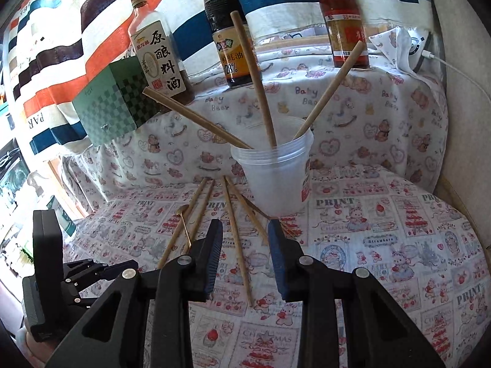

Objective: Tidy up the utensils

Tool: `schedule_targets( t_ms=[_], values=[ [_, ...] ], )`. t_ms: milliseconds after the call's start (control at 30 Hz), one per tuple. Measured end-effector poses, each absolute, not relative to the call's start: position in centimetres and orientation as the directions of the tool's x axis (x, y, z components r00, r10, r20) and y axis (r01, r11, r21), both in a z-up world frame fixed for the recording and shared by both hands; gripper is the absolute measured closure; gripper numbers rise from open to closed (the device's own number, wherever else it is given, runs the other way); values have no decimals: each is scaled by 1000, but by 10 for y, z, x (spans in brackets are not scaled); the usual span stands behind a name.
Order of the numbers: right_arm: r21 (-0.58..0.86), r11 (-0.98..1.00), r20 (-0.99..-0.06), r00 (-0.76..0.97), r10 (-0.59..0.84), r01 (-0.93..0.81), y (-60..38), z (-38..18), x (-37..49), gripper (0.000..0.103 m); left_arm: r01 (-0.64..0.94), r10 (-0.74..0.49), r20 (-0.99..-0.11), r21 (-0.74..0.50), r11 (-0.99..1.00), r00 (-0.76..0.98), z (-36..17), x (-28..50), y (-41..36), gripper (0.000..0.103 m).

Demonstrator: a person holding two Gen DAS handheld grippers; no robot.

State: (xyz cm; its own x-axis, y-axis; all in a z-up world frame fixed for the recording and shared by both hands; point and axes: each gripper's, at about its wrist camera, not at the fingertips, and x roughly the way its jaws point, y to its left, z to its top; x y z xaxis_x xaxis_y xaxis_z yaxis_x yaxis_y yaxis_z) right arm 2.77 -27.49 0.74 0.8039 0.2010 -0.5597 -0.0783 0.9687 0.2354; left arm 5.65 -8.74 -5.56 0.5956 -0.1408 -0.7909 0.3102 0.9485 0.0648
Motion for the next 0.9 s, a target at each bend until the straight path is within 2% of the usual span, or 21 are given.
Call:
schedule_targets(
  t_ms=[67,100,133,233,400,500,567,700,733,833,900],
  values=[
    [237,967,-582,783,220,-96,-272,3,31,67,241,-24,-775,167,956,631,-55,56,-85,99],
    [242,963,-599,763,245,-119,-269,-1,33,65,228,-17,-770,168,959,638,-54,56,-81,103],
    [246,957,-622,731,279,-155,-264,-6,37,59,226,-42,-775,131,965,630,-53,58,-75,103],
    [202,957,-673,680,290,-207,-246,-20,41,59,197,-111,-786,13,980,608,-47,64,-57,103],
    [71,970,-734,647,208,-232,-217,-36,50,59,183,-158,-756,-52,982,636,-32,64,-41,103],
    [89,975,-762,617,198,-203,-215,-42,62,59,190,-184,-754,-80,979,631,-29,65,-37,103],
    [85,976,-777,599,192,-203,-212,-45,68,61,186,-173,-754,-68,980,634,-29,66,-37,97],
    [34,967,-795,580,179,-252,-200,-51,69,67,182,-164,-749,-60,982,642,-29,66,-36,72],
    [0,964,-801,577,159,-265,-195,-52,69,70,179,-162,-746,-58,982,646,-28,66,-36,71],
    [-11,957,-792,587,169,-291,-189,-52,65,90,168,-155,-742,-58,984,652,-27,66,-34,67],
    [-38,953,-789,595,156,-300,-186,-52,63,91,158,-149,-740,-59,986,656,-27,67,-33,66]
  ],
)
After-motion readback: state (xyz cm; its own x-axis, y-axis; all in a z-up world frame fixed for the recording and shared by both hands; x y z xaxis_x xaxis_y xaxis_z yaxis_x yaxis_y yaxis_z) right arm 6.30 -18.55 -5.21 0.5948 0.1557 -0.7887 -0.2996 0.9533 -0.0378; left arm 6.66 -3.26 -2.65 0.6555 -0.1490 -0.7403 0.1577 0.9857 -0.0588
